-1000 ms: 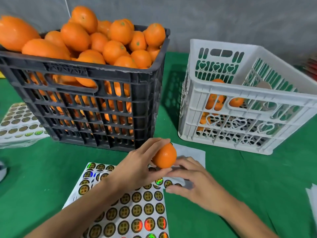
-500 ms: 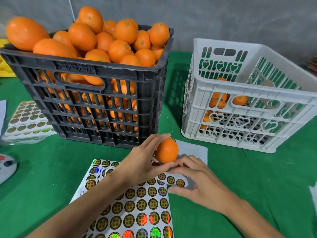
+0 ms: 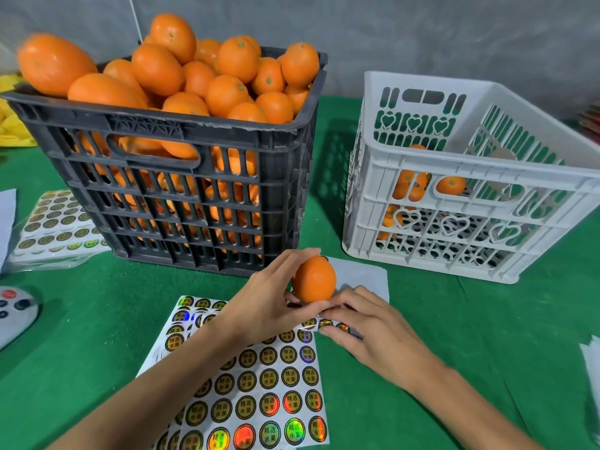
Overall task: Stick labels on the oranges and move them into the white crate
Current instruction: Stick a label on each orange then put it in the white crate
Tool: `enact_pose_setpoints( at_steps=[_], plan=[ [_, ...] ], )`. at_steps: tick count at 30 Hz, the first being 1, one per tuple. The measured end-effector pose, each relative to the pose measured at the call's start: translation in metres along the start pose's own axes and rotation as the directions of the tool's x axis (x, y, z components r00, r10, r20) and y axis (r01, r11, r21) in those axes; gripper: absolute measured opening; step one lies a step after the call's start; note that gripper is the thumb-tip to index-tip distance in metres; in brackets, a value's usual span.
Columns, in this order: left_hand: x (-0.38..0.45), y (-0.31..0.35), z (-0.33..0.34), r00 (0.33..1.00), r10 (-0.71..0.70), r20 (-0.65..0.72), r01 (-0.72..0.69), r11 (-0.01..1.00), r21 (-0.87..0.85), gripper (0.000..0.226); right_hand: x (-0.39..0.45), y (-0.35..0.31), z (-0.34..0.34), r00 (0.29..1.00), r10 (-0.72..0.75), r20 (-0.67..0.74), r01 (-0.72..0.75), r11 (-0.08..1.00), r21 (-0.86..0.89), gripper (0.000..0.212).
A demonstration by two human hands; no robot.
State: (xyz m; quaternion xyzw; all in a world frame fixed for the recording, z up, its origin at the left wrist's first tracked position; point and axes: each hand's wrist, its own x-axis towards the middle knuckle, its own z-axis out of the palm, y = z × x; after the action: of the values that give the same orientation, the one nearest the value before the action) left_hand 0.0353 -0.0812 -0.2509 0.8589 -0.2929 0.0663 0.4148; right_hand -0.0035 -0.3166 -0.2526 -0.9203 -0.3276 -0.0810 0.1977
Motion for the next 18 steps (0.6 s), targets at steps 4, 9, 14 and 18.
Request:
enact_pose_setpoints(
  at_steps=[4, 9, 14, 18],
  plan=[
    [0.0002, -0.0006, 0.0006, 1.0, -0.005, 0.015, 0.005, 1.0, 0.013, 0.075, -0.0005, 0.0006, 0.0004, 1.0, 0.012, -0.02, -0.011, 0.999, 0.05, 0.031],
    [0.0003, -0.0026, 0.0011, 1.0, -0.026, 0.013, 0.026, 0.999, 0.023, 0.076, -0.0004, 0.0027, 0.0045, 0.998, 0.052, -0.03, -0.047, 0.988, 0.15, 0.023],
    [0.0005, -0.0039, 0.0012, 0.999, -0.049, 0.019, 0.048, 0.998, 0.037, 0.077, -0.0028, 0.002, 0.0064, 0.991, 0.041, -0.13, -0.001, 0.955, 0.297, 0.009],
    [0.0009, -0.0037, 0.0, 0.997, -0.059, 0.04, 0.057, 0.997, 0.046, 0.076, -0.0001, -0.0048, -0.0013, 0.93, 0.258, -0.262, -0.032, 0.765, 0.643, 0.008]
  ],
)
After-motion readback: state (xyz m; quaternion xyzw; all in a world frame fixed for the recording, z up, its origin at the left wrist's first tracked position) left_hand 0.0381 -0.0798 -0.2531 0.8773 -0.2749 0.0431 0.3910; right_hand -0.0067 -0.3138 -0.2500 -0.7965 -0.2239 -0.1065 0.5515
